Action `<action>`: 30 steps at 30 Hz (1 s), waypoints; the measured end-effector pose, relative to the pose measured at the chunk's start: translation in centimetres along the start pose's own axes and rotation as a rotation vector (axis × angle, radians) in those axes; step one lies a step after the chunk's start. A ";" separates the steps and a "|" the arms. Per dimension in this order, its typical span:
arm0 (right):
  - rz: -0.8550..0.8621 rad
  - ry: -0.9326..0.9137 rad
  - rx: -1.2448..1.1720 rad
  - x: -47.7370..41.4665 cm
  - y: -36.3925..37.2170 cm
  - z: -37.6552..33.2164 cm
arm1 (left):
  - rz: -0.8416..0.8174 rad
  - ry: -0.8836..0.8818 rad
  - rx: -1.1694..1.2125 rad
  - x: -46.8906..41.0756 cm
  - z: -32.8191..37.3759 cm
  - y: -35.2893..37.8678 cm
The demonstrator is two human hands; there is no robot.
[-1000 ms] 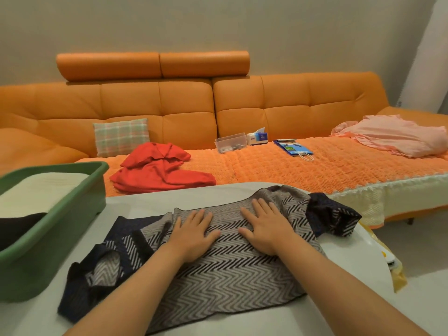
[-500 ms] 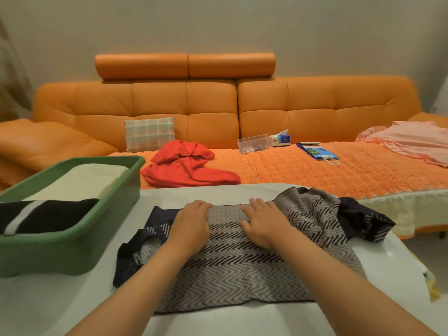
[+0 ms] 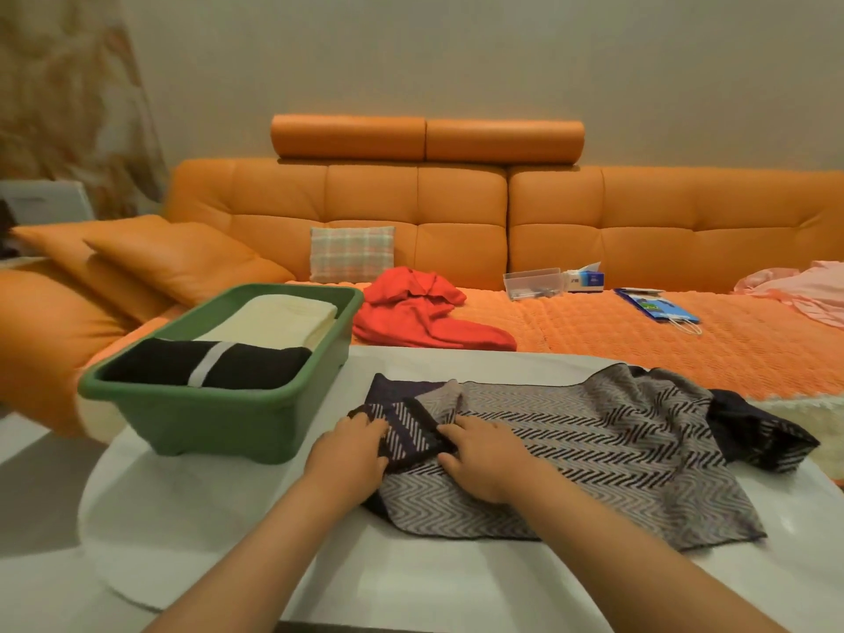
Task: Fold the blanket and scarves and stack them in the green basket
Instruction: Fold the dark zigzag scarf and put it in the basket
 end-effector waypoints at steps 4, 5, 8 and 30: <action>0.128 0.083 -0.098 0.0 -1.1 -1.0 | 0.054 -0.017 0.082 1.1 -1.0 -1.3; 0.159 0.130 -0.178 -0.1 -1.3 -1.2 | 0.060 -0.024 0.085 1.4 -1.2 -1.6; 0.251 0.260 -0.485 -0.7 -2.0 -1.9 | 0.052 -0.009 0.010 2.1 -1.6 -2.4; 0.402 0.617 -0.770 -3.4 -4.2 3.1 | -0.079 0.228 -0.132 -2.3 2.2 -1.4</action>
Point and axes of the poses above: each hand's wrist, its own x-axis away from the middle knuckle, its own y-axis out of the palm, z = x × y, the point moved 4 cm from there along -x, towards the middle knuckle, and after that the axes turned 1 degree about z, right-handed, at the moved point
